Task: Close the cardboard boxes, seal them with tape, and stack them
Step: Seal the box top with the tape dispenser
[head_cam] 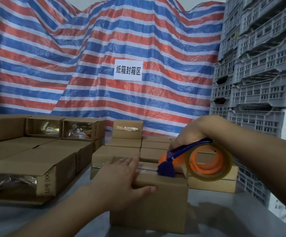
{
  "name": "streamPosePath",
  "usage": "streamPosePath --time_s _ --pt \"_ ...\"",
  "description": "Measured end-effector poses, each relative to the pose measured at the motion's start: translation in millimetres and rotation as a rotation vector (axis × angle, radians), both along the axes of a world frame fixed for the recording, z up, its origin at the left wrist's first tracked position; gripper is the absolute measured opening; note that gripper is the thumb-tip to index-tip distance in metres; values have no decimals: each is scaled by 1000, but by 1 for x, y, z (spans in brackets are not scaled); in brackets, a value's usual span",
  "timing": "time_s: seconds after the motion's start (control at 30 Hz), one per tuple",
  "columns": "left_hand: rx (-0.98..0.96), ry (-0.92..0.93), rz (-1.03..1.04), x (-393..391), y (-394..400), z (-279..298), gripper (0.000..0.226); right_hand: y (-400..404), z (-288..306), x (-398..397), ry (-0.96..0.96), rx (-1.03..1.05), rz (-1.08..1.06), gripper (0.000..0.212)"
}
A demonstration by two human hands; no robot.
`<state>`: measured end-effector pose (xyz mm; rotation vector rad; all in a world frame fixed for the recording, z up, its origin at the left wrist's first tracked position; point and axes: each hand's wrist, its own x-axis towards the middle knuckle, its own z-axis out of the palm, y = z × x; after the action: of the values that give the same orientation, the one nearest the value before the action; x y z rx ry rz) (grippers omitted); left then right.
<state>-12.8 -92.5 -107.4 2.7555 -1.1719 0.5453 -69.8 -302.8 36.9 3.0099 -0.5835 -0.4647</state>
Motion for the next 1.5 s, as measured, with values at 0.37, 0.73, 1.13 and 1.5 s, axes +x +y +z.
streamPosePath --time_s 0.37,0.73,1.13,1.5 --pt "67 1 -82 -9 -22 -3 90 -29 13 -16 -27 103 126 44" --pt "24 70 -69 -9 -24 -3 102 -60 -9 -34 -45 24 -37 49" --pt "53 -13 -237 -34 -84 0 86 -84 -23 -34 -94 123 -14 53" --pt "24 -6 -249 -28 -81 -7 82 -114 -33 -71 -188 270 54 51"
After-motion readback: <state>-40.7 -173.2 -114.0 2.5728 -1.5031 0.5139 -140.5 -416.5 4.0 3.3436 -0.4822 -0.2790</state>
